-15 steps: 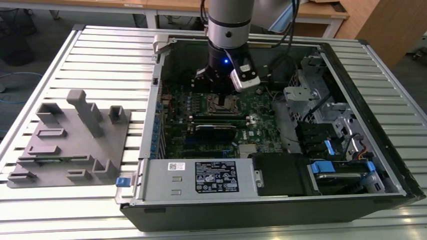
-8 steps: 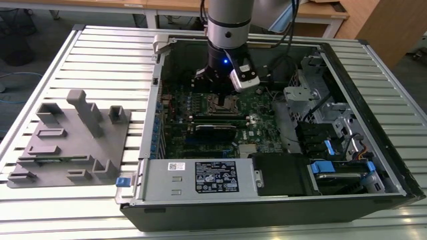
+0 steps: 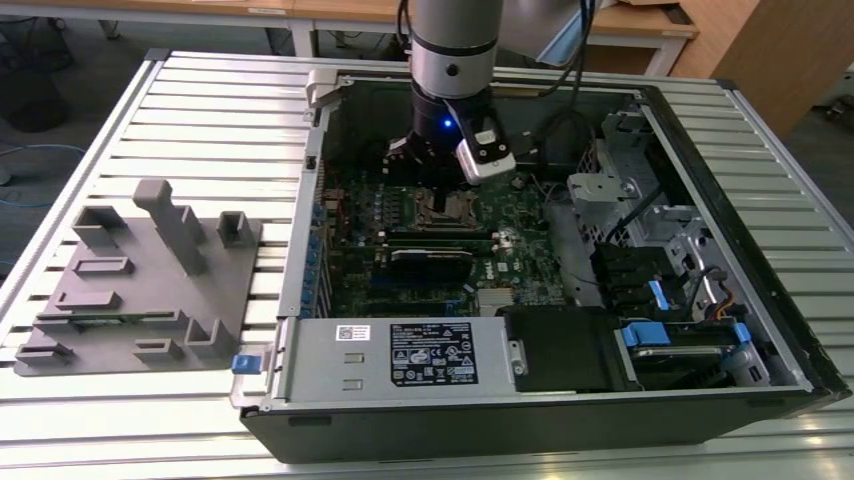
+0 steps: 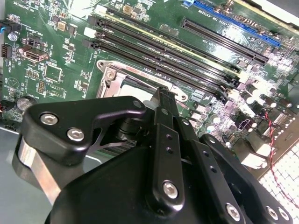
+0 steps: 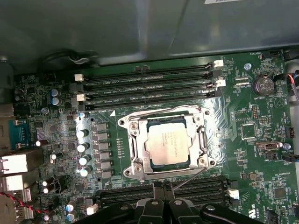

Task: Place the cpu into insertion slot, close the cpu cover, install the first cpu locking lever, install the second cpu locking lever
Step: 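Install the second cpu locking lever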

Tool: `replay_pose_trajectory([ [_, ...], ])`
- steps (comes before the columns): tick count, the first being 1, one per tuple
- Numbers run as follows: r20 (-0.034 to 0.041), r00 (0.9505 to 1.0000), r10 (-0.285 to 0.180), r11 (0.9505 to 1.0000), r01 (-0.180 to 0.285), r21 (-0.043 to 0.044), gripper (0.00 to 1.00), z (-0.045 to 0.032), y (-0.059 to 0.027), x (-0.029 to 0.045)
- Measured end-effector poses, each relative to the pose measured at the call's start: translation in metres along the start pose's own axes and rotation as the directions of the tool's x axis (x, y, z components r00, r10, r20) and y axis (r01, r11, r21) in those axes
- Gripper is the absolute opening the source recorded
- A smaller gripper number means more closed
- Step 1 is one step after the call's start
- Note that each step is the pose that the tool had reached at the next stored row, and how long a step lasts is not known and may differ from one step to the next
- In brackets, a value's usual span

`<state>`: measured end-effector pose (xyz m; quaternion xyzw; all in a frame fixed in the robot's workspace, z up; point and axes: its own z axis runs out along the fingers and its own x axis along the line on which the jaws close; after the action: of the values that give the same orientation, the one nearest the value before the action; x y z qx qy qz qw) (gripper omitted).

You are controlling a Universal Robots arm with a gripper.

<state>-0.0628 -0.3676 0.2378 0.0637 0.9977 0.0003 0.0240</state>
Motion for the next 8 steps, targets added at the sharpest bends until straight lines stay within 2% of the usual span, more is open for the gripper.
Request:
replay_pose_trajectory([
  [8, 0.0000, 1.0000, 0.000, 1.0000, 0.000, 0.0001, 0.11, 0.0007, -0.0004, 0.0025],
])
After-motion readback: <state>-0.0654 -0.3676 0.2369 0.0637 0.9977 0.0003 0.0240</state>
